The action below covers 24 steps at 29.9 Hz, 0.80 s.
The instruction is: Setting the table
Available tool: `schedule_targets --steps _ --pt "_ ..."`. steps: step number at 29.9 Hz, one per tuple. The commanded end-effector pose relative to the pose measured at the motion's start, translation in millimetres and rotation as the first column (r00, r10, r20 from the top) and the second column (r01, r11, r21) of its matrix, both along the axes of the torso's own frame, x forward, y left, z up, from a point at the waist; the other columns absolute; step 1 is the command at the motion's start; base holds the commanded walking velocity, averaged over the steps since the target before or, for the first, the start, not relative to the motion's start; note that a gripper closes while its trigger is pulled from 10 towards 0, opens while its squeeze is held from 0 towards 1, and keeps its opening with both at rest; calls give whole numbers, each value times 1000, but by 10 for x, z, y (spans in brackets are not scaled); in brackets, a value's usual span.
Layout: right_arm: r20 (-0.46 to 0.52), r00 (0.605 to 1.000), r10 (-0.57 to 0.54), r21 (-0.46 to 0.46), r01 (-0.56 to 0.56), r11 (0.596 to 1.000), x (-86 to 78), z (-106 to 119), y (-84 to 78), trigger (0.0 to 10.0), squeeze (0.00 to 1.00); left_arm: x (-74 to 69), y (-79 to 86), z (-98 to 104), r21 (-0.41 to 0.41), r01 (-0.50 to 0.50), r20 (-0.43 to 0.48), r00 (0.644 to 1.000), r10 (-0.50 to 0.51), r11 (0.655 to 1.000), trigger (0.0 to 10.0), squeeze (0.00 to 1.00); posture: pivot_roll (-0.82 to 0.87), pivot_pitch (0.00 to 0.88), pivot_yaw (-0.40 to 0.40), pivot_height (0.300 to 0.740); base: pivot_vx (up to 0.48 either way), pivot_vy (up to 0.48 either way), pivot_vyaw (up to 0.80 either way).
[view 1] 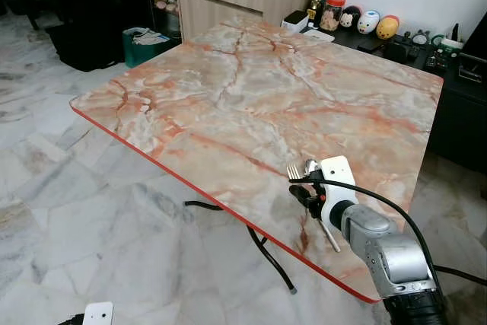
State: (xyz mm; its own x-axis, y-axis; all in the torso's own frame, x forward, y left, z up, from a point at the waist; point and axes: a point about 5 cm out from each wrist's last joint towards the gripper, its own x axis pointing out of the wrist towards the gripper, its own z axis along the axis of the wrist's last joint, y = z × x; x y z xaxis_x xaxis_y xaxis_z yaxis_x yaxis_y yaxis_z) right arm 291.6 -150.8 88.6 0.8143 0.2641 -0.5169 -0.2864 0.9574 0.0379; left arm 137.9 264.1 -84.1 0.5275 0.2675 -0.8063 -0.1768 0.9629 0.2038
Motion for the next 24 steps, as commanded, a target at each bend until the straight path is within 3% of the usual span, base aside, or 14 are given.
schedule_targets --steps 1,24 --pt "11 1000 -28 -6 28 1000 43 23 -37 10000 0 -7 -31 -17 -9 4 -18 1000 -4 1000 10000 0 -23 0 -51 740 0 0 0" --pt "0 999 -50 -21 50 999 96 -97 -52 10000 0 4 -29 -13 -11 -7 -15 1000 7 1000 10000 0 -18 0 -47 740 0 0 0"
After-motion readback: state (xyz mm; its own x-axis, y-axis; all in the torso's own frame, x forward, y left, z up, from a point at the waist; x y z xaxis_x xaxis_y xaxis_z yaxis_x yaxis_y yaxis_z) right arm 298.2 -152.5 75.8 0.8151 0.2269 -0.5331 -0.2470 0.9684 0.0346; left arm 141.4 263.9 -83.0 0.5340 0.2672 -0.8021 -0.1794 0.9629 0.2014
